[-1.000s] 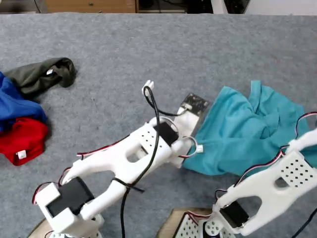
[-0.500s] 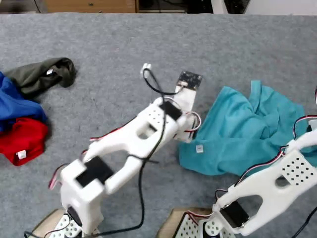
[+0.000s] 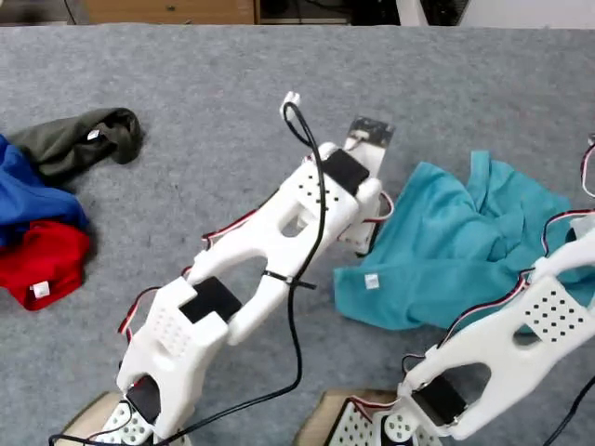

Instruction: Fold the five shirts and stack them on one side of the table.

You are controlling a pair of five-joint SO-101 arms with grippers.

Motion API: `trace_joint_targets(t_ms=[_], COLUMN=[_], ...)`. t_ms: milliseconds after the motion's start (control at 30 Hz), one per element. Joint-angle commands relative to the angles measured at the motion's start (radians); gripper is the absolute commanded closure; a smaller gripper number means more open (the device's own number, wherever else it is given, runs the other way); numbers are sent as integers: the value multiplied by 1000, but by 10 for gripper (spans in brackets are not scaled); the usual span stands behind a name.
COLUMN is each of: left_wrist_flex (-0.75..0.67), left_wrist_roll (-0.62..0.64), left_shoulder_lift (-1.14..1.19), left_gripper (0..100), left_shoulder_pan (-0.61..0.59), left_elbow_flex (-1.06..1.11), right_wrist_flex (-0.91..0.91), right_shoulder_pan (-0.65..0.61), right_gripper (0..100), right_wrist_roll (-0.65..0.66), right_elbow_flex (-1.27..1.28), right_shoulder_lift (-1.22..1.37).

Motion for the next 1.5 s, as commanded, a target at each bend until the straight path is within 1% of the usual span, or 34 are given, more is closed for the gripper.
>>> trace_joint_targets(t_ms=[0,67,267,333,633,900,1167,1233,1367,1467], left_wrist_flex=[29,43,46,44,-48,63,58,57,61,63], left_wrist_roll=[-51,-123,-307,-339,-338,-338,-342,-342,-339,-338], left_shoulder_lift=[13,47,185,219,254,266,358,401,464,493], left_gripper=[786,771,771,771,772,772,774,809,917,967], left_shoulder_pan=[35,51,54,54,61,54,44,31,29,32], left_elbow_flex=[-66,-66,-74,-74,-83,-292,-284,-295,-342,-379], right_wrist_flex=[-9,-9,-9,-9,-9,-12,-11,-11,-11,-11], right_shoulder_pan=[-24,-24,-21,-21,-18,-19,-24,-24,-24,-24], right_gripper=[979,979,979,979,979,979,979,979,979,979], right_wrist_roll=[-12,-12,-12,-12,-12,-8,-9,-9,-11,-12], right_elbow_flex=[-15,-15,-13,-13,-13,-13,-13,-13,-13,-13], right_shoulder_lift=[-4,-4,-1,1,1,2,2,2,2,2])
